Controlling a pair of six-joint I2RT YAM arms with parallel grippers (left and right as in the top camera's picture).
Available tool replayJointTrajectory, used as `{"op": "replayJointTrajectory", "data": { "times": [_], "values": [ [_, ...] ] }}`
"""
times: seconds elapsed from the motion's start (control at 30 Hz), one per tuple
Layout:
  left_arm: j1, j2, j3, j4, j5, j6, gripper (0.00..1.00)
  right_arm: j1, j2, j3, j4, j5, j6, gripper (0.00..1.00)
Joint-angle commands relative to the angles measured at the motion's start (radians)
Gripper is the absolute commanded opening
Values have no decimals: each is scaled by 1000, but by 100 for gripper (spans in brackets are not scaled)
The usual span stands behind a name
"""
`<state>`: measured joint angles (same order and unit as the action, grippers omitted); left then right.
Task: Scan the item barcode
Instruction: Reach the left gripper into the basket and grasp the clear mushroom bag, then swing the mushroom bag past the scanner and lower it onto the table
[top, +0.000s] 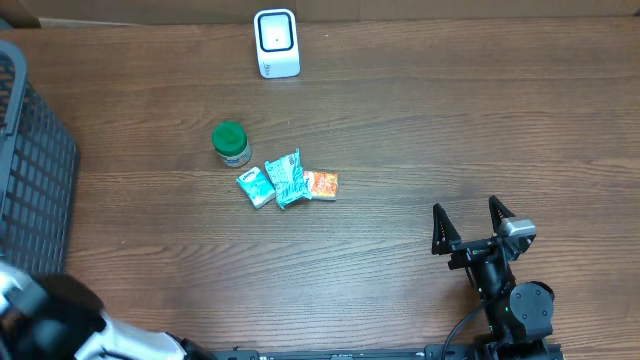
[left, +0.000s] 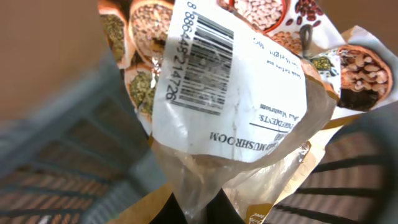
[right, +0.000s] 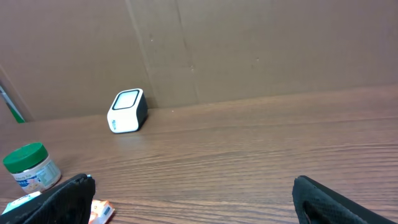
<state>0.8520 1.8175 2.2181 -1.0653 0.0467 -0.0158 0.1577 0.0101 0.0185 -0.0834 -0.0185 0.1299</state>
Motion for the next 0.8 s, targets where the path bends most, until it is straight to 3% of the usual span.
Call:
{"op": "replayJointTrajectory", "data": {
  "times": [0.0,0.2,0.43,0.77],
  "values": [
    [-16,-137,19,-30,136,-101,4,-2,-7,-11,2,6,-4,100],
    [-136,-273,18,-156,248,-153,4,-2,-7,-11,2,6,-4,100],
    [-420,-280,-8,-347,295,-221,4,-2,-7,-11,3,6,-4,100],
    [-825,-252,-205,-317,294,-344,4,-2,-7,-11,2,6,-4,100]
  ]
}}
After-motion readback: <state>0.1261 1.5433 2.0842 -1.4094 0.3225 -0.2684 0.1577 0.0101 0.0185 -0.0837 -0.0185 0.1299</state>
